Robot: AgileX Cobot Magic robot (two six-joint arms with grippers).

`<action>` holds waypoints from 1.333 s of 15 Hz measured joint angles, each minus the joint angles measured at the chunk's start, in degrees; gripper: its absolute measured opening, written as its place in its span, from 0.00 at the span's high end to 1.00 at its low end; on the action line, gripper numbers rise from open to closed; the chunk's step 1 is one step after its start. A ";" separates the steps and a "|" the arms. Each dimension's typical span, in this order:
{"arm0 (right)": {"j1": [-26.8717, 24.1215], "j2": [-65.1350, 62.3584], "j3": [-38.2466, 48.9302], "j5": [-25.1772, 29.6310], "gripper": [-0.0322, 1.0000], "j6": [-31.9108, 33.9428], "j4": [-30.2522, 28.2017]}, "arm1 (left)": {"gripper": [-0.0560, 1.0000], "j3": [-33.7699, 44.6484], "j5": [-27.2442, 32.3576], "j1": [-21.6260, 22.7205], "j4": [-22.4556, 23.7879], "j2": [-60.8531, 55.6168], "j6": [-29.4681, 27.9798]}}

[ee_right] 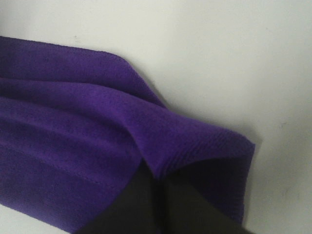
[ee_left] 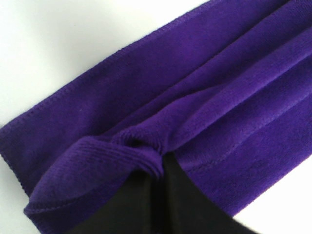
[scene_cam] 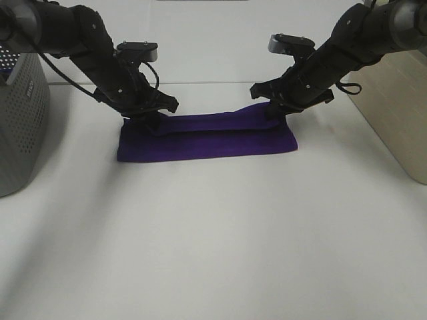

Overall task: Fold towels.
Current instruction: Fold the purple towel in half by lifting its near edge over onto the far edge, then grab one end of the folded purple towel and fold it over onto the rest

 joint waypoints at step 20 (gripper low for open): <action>0.00 -14.27 -0.06 21.43 0.21 5.73 -2.29 | 0.19 -14.21 28.71 11.29 -4.87 5.84 -5.67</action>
